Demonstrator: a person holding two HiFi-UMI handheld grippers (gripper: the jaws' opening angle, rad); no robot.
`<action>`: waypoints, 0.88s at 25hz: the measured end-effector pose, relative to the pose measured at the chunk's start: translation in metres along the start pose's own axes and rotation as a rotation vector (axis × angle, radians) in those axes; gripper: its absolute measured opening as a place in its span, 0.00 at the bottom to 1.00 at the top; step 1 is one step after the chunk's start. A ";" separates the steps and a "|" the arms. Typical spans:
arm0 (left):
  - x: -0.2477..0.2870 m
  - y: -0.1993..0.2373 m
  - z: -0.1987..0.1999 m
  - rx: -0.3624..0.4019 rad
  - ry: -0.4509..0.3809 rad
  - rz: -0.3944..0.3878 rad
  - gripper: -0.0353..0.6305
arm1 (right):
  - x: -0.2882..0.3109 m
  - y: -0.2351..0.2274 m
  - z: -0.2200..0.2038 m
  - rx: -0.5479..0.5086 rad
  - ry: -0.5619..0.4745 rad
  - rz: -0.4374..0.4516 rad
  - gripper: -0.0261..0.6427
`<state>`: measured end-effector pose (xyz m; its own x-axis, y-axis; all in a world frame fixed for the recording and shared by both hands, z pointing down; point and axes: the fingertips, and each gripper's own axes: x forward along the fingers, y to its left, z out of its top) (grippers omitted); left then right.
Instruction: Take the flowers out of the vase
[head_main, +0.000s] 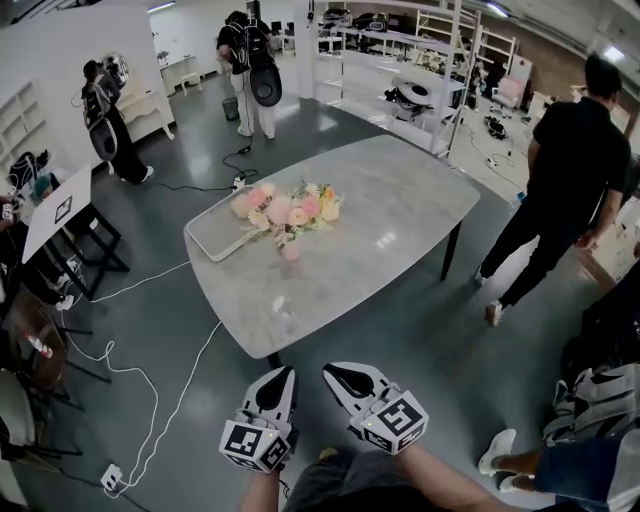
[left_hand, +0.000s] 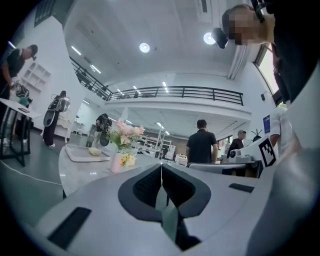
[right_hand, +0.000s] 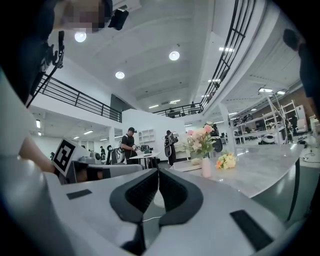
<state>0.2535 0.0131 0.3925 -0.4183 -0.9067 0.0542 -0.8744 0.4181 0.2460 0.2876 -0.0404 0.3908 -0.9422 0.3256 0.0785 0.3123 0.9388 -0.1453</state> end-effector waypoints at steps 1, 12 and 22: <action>0.003 0.007 0.004 0.002 -0.008 -0.002 0.08 | 0.009 0.000 0.001 -0.005 -0.004 -0.002 0.07; 0.010 0.090 0.026 -0.042 -0.072 0.050 0.07 | 0.091 0.011 -0.006 -0.042 0.040 0.023 0.07; 0.044 0.173 0.045 0.003 -0.031 0.010 0.08 | 0.188 -0.014 0.009 -0.037 -0.004 -0.092 0.07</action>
<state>0.0729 0.0475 0.3943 -0.4343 -0.9004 0.0267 -0.8709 0.4273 0.2427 0.1050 0.0066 0.3990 -0.9677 0.2370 0.0856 0.2282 0.9683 -0.1014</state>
